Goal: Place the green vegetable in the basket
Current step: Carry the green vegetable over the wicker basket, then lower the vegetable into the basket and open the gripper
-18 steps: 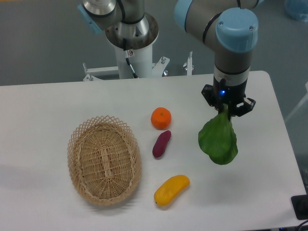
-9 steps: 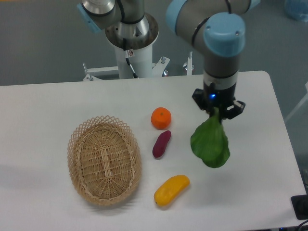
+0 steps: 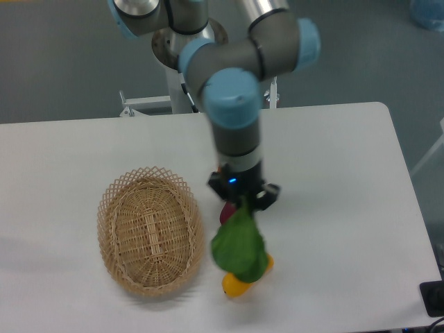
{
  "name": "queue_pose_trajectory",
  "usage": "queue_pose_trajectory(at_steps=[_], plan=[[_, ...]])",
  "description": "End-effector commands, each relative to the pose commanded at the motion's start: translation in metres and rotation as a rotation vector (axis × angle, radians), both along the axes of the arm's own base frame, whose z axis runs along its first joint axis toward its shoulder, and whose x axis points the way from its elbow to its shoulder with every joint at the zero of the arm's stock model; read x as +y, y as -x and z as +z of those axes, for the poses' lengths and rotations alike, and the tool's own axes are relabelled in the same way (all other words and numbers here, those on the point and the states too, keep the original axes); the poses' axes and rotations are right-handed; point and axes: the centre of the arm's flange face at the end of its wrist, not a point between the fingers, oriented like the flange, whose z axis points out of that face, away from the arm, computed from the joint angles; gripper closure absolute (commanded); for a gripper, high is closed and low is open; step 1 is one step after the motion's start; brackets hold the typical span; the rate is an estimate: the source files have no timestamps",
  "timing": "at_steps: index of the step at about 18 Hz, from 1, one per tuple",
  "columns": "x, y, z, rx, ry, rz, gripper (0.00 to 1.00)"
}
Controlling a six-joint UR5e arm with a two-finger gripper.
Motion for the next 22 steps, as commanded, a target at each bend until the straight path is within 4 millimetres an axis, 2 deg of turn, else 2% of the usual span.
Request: queue_pose_trajectory(at_steps=[2, 4, 7, 9, 10, 12, 18, 22], plan=[[0.012, -0.029, -0.01, -0.013, 0.004, -0.015, 0.7], [0.023, -0.048, -0.026, -0.023, 0.02, -0.023, 0.7], [0.025, -0.067, -0.042, -0.037, 0.04, -0.048, 0.7], [0.029, -0.076, -0.066, -0.045, 0.072, -0.076, 0.7], [0.025, -0.079, -0.076, -0.049, 0.084, -0.086, 0.71], [0.023, -0.082, -0.076, -0.023, 0.077, -0.156, 0.71], [0.021, -0.084, -0.085, -0.027, 0.091, -0.173, 0.7], [0.021, -0.083, -0.087, -0.026, 0.092, -0.171, 0.62]])
